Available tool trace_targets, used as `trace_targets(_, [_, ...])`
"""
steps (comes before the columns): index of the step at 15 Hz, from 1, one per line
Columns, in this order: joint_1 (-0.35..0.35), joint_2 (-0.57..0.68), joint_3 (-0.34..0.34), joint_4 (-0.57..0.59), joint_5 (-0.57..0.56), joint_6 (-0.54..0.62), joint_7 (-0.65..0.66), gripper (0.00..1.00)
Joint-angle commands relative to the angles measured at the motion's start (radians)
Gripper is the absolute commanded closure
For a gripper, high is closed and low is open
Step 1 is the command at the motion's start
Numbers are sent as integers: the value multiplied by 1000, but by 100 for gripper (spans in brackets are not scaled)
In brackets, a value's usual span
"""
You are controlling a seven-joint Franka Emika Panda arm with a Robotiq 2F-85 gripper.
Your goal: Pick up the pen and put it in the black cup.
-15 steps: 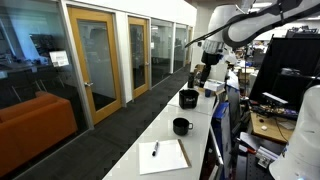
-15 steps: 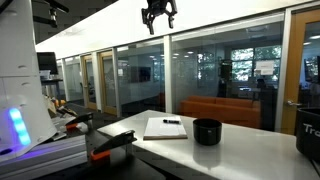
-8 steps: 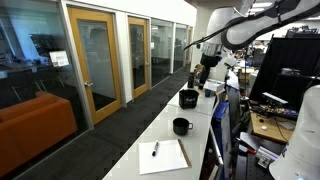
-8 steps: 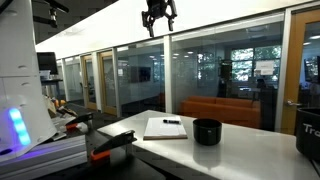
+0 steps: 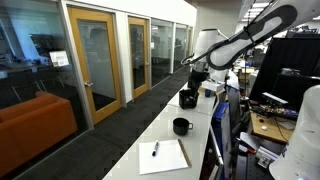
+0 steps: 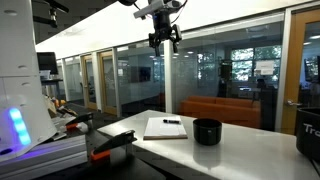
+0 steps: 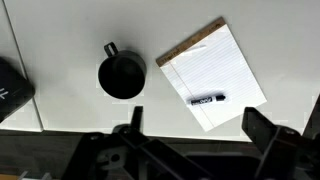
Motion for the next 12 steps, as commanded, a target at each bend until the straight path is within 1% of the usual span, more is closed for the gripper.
trace_targets(1, [-24,97,15,22,-26,73,46,0])
trace_targets(4, [-38,180,19,26,-67,131,145,0])
trace_targets(8, [-70,251,-15,3,-142,204,236,0])
trace_targets(10, [-76,278,-26,3,-157,226,265,0])
trace_targets(12, [-75,297,-33,4,-145,243,256,0])
